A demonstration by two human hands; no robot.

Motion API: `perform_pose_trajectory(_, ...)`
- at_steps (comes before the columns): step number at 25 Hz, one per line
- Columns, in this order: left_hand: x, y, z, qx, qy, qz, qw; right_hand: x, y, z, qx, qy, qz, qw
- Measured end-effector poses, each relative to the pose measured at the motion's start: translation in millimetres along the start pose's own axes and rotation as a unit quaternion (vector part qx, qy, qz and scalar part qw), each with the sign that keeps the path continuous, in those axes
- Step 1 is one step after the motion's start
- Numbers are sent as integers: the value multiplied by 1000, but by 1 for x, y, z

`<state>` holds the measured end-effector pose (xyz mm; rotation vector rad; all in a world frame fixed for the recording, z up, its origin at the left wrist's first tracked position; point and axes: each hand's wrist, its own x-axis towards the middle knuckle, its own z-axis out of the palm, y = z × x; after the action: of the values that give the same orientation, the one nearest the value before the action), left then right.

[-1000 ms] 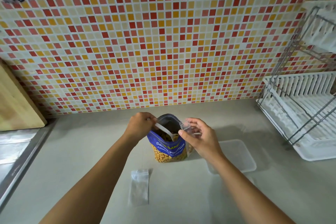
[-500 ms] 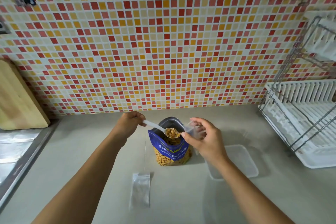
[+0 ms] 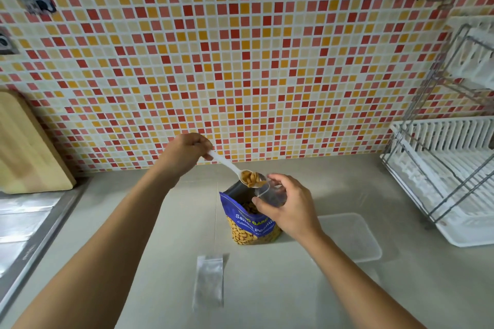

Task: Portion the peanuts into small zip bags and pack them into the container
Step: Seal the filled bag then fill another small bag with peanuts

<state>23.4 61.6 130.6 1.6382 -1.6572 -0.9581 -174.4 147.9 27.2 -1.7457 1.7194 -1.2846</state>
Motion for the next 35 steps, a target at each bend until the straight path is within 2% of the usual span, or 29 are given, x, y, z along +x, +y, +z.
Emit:
perform_pose_trajectory(3,-2,16,8,75,-14,58,995,2,-5,4,16,14,4,1000)
perform_pose_trajectory(5,-5,31,13,166,-24,128,978,4,-7,7,24,21,14,999)
perform_pose_trajectory(8,-18,52,23,332,7,233,914,5,-9,11,37,9,33,999)
perform_pose_trajectory(10,-26,65,19,407,58,264,873,3,-10,11,37,2,40,999)
perform_pose_trajectory(11,-27,69,11,404,85,270,870,3,-10,10,39,2,41,998)
perform_pose_trajectory(13,-23,73,-12,341,121,254,897,2,-9,5,44,9,43,998)
perform_pose_trajectory(15,-11,62,-27,263,110,211,935,1,-7,-2,62,21,62,996)
perform_pose_trajectory(16,-8,51,-26,258,85,190,943,1,-7,-6,74,30,75,994)
perform_pose_trajectory(19,-10,11,18,299,-2,160,941,1,-5,-16,92,67,82,990)
perform_pose_trajectory(22,-11,-26,55,315,-68,97,942,-4,-7,-27,111,81,86,987)
perform_pose_trajectory(24,-10,-38,63,292,-69,89,950,-6,-7,-38,126,80,93,984)
perform_pose_trajectory(25,-14,-39,64,276,-31,115,954,-6,-6,-43,135,78,98,983)
perform_pose_trajectory(27,-32,-31,67,210,35,185,959,-5,-5,-51,150,85,104,979)
perform_pose_trajectory(28,-46,-22,70,166,15,200,965,-5,-4,-54,159,94,104,977)
perform_pose_trajectory(31,-82,3,91,54,-145,159,975,-5,-6,-63,188,86,104,973)
perform_pose_trajectory(32,-87,4,101,30,-155,145,977,-6,-7,-65,199,72,106,972)
perform_pose_trajectory(35,-92,2,121,-74,-114,108,985,-5,-2,-75,235,26,126,963)
